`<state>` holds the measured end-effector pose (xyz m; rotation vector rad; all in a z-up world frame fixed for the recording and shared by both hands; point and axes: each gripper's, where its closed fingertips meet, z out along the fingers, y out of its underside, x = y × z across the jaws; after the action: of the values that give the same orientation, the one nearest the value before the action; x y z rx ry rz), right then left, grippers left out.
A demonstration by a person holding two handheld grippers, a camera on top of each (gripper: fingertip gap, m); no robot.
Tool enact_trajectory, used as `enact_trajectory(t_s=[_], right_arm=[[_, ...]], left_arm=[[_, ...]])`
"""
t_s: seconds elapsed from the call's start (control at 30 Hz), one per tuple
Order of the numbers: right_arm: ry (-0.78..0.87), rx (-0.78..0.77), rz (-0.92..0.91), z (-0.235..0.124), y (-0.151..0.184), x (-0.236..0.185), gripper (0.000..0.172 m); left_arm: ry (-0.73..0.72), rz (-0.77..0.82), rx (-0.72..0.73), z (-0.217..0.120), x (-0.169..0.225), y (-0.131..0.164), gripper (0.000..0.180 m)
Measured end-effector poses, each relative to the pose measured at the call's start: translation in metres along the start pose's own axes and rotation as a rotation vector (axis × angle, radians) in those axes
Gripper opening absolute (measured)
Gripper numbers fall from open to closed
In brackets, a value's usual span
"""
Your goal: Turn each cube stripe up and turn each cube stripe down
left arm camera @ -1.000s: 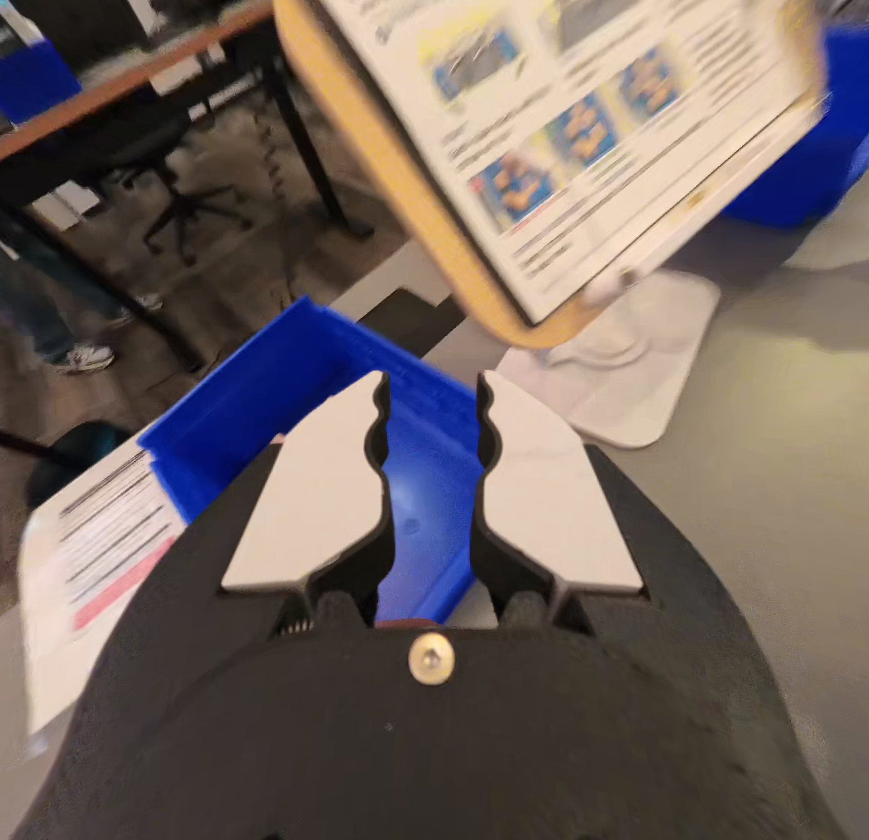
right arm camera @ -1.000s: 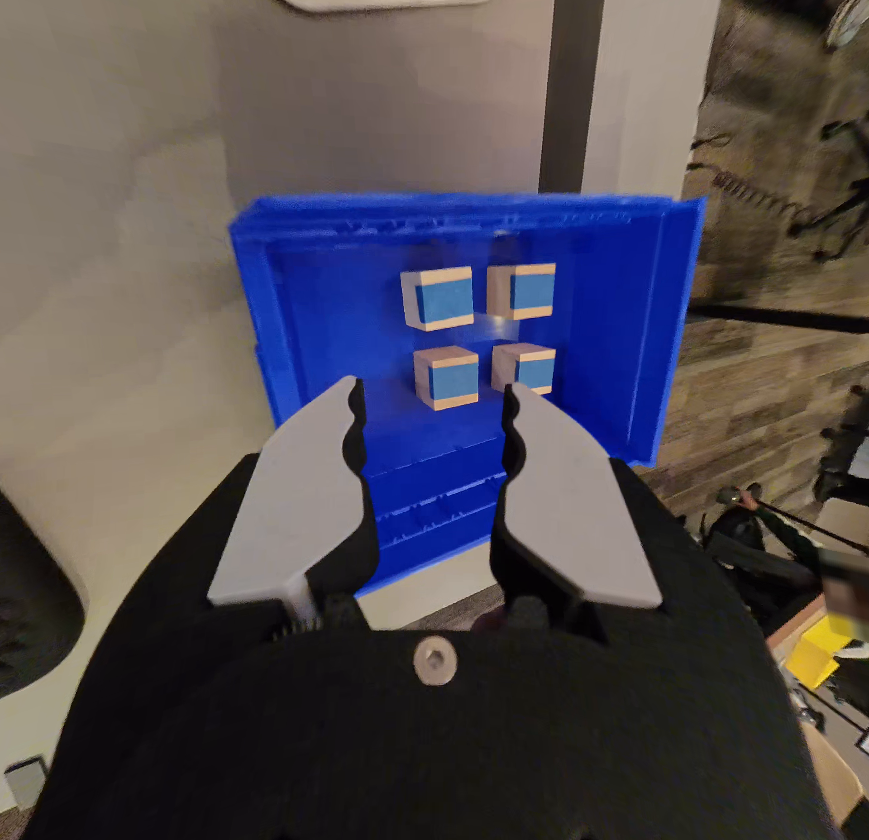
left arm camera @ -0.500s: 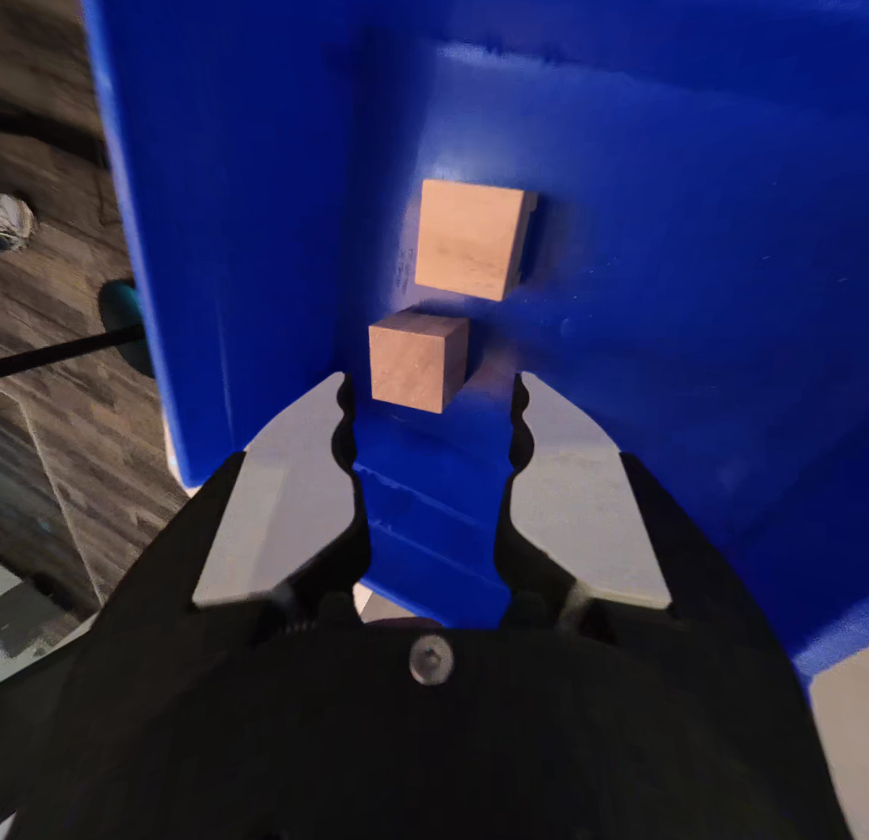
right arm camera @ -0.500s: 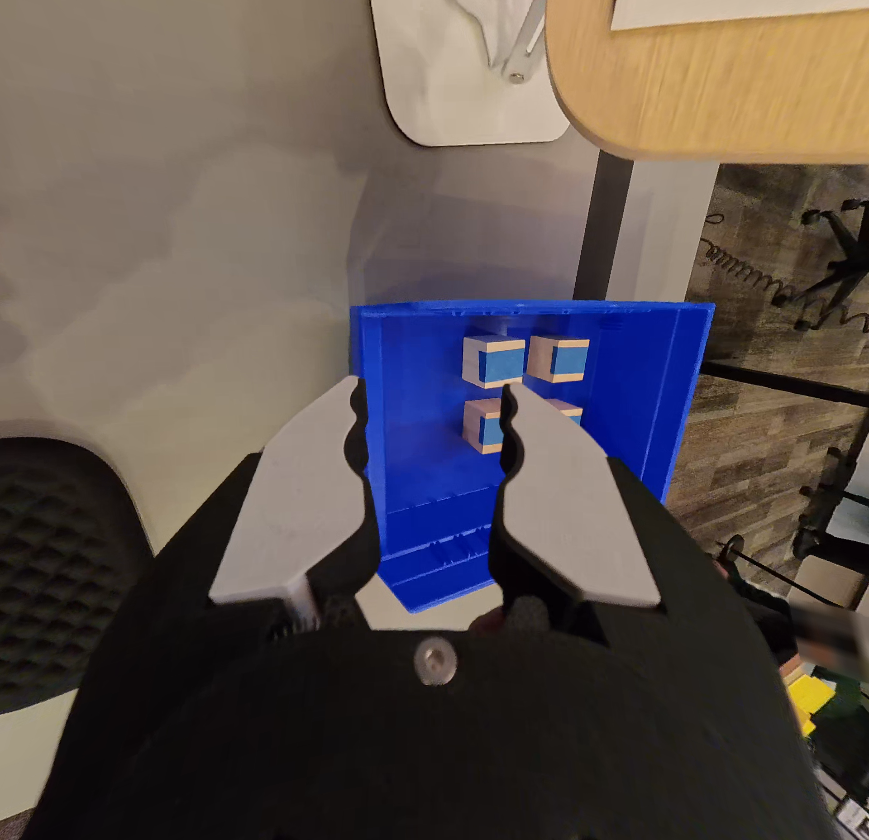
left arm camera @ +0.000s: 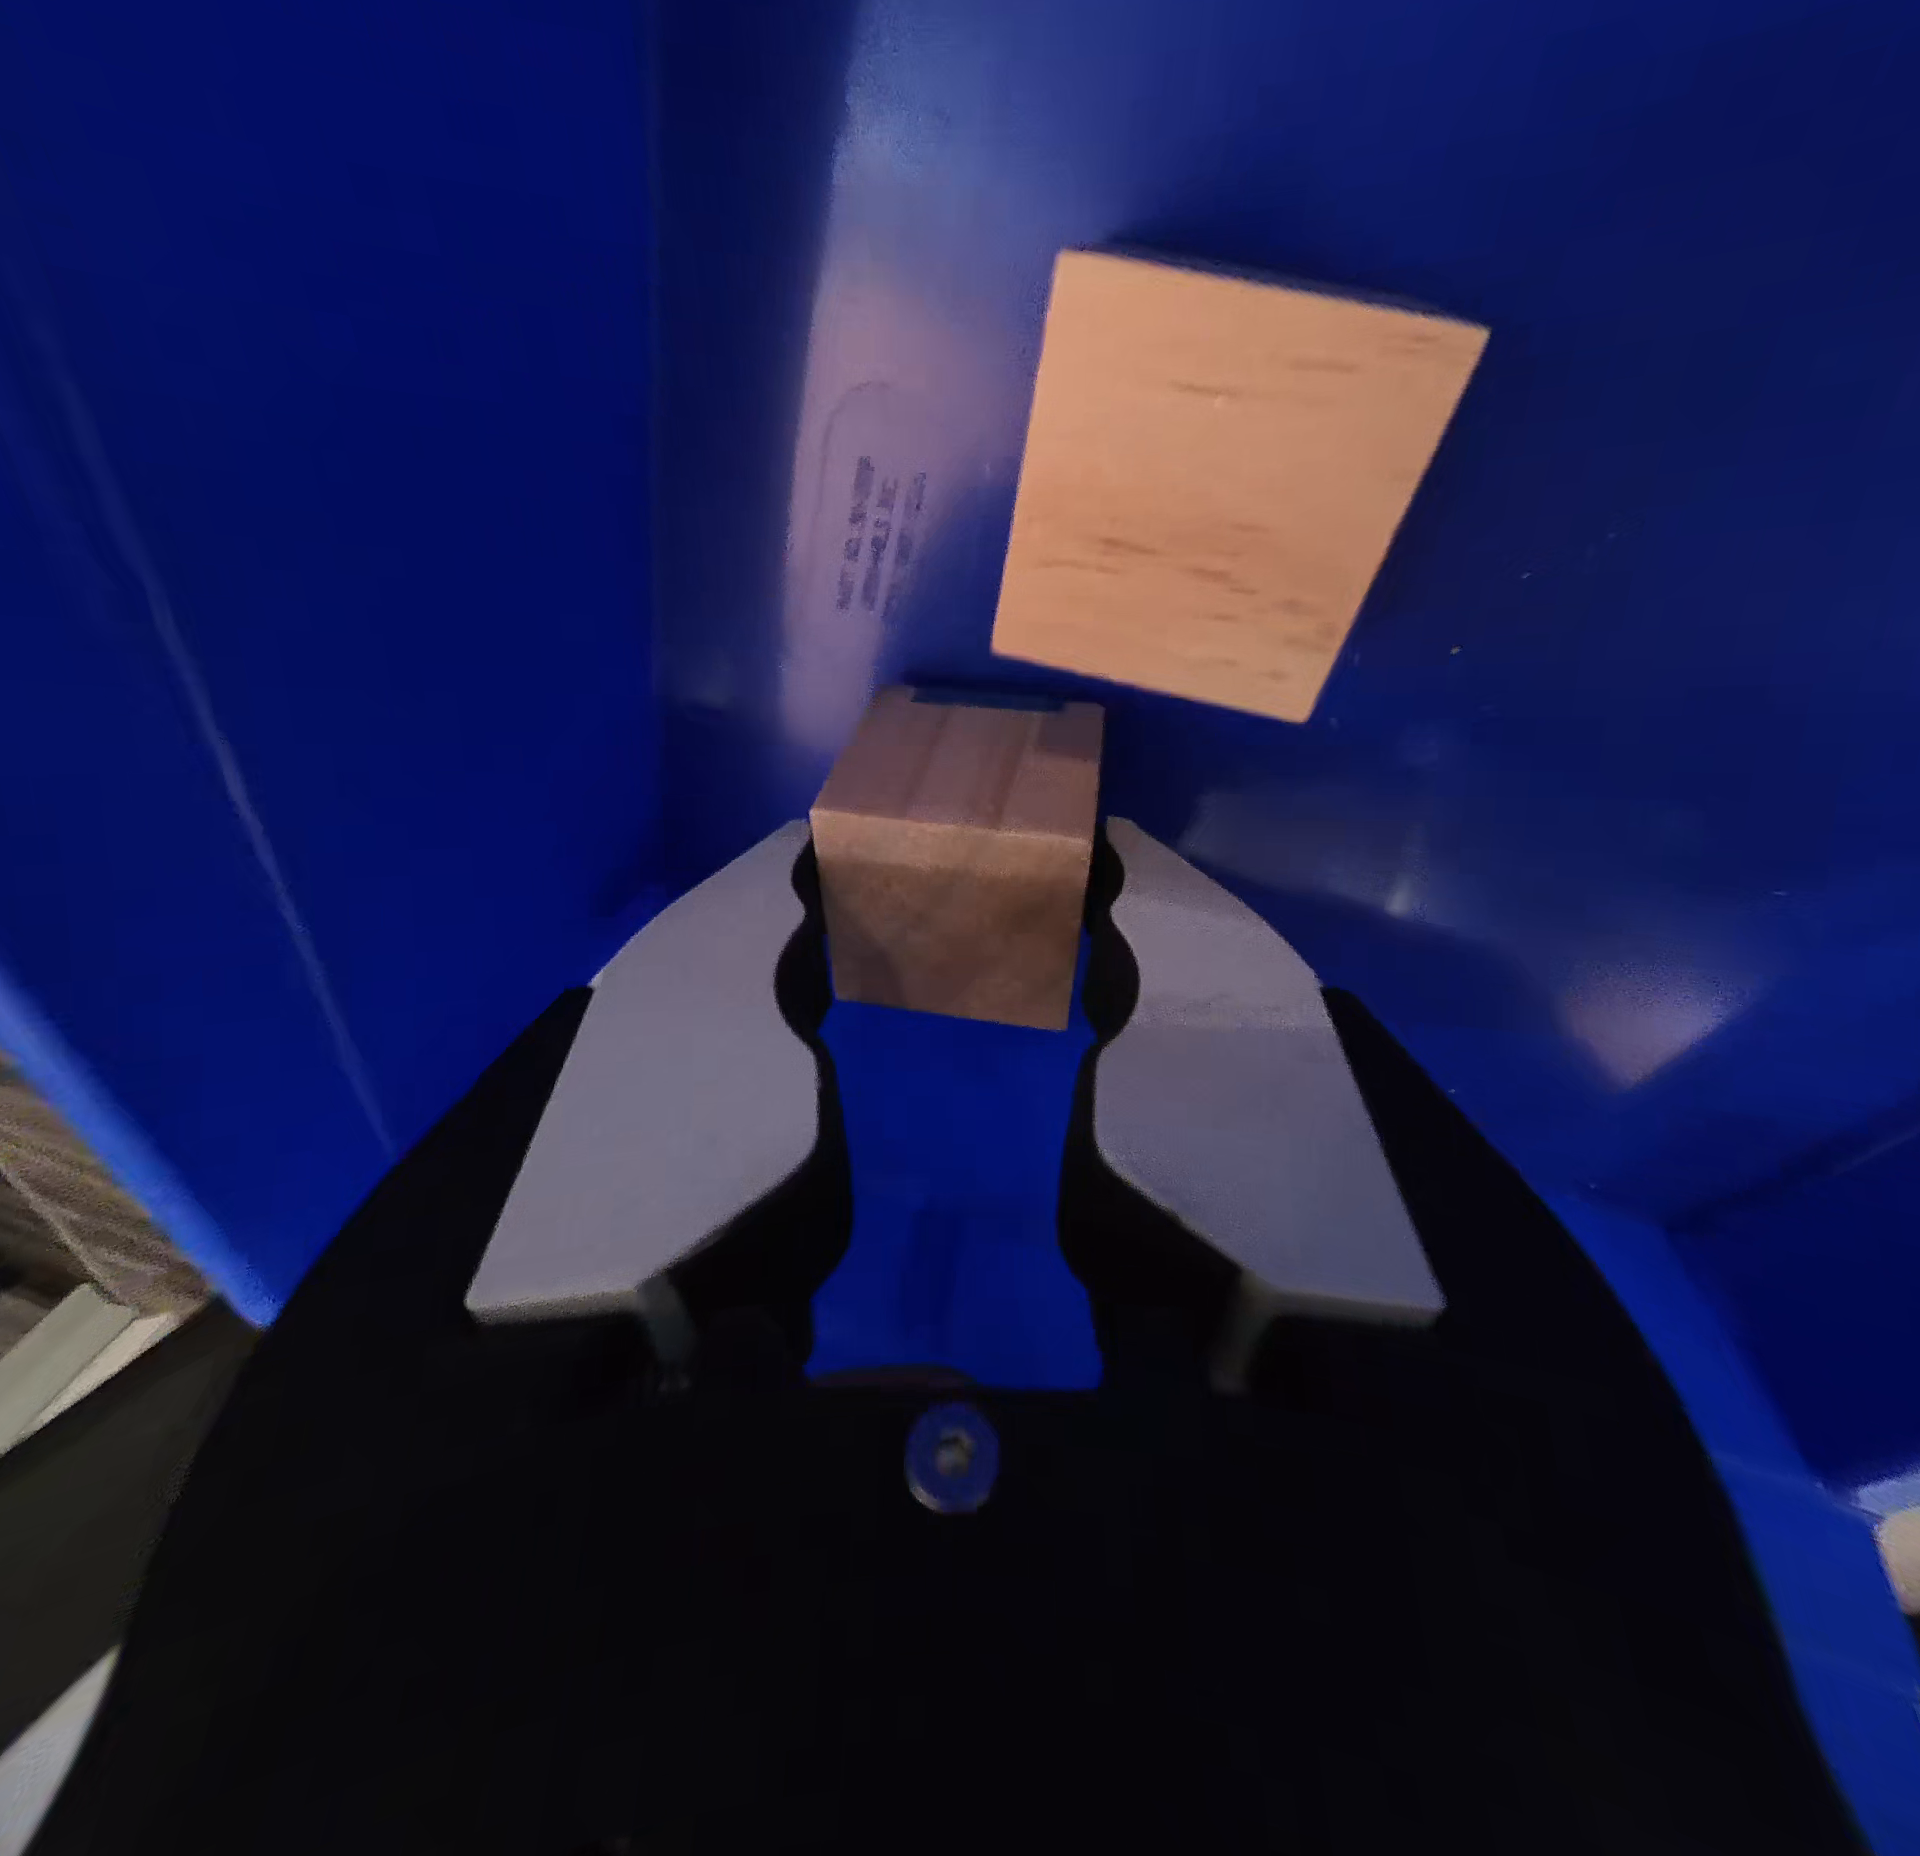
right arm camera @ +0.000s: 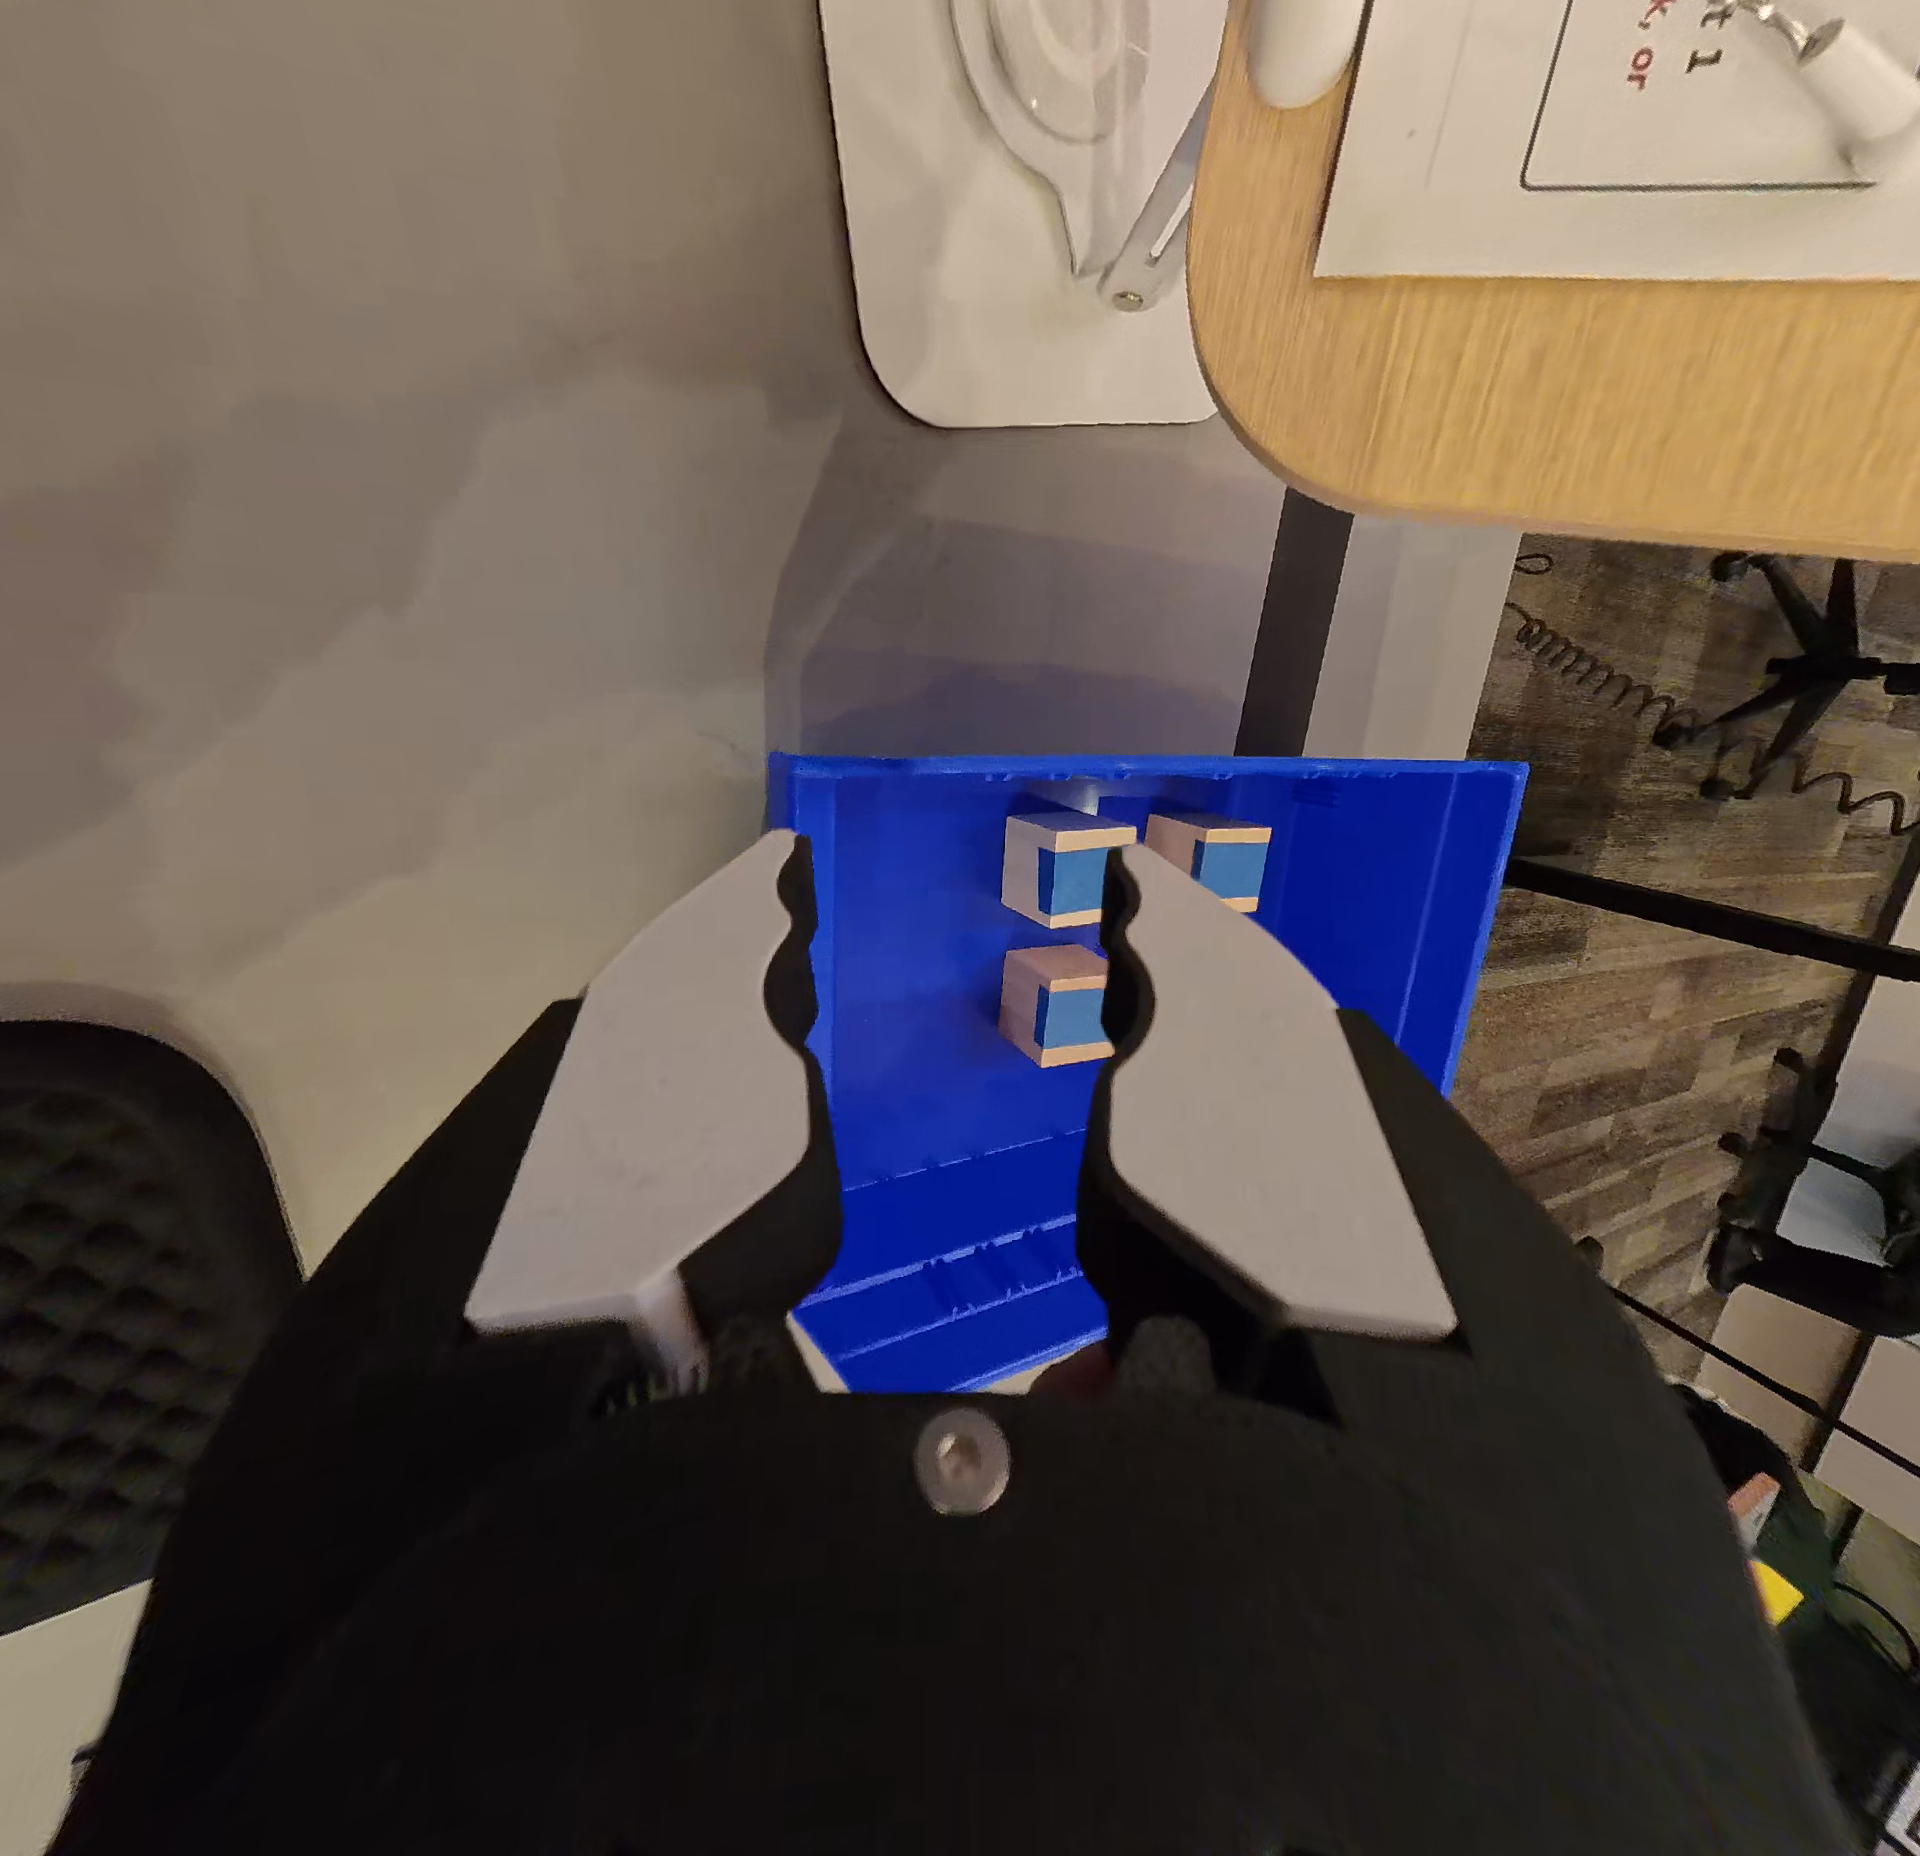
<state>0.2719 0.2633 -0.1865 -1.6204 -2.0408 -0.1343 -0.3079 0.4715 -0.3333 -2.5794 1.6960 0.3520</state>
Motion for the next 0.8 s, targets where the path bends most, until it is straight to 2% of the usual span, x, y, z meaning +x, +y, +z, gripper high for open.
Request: enact_trajectory(t_s=[0.13,0.23,0.37,0.47,0.6,0.7,0.8], right_arm=[[0.048,0.032,-0.030,-0.011,-0.017,-0.001,0.054],[0.119,0.100,-0.056,-0.029,-0.045,-0.001,0.055],[0.296,0.246,-0.095,-0.057,-0.103,0.008,0.059],[0.417,0.389,-0.123,-0.073,-0.160,0.009,0.064],[0.582,0.509,-0.156,-0.084,-0.228,0.011,0.067],[0.619,0.590,-0.187,-0.085,-0.275,0.005,0.070],[0.653,0.623,-0.231,-0.087,-0.309,0.003,0.071]], left_arm=[[-0.037,-0.132,0.120,-0.033,0.000,0.009,0.047],[-0.035,-0.249,0.325,-0.082,0.019,0.011,0.047],[0.094,-0.378,0.904,-0.188,0.076,-0.013,0.046],[0.224,-0.407,1.351,-0.271,0.132,-0.028,0.047],[0.429,-0.467,1.791,-0.338,0.201,-0.043,0.046],[0.634,-0.447,2.057,-0.368,0.253,-0.054,0.046],[0.774,-0.405,2.101,-0.377,0.299,-0.081,0.046]])
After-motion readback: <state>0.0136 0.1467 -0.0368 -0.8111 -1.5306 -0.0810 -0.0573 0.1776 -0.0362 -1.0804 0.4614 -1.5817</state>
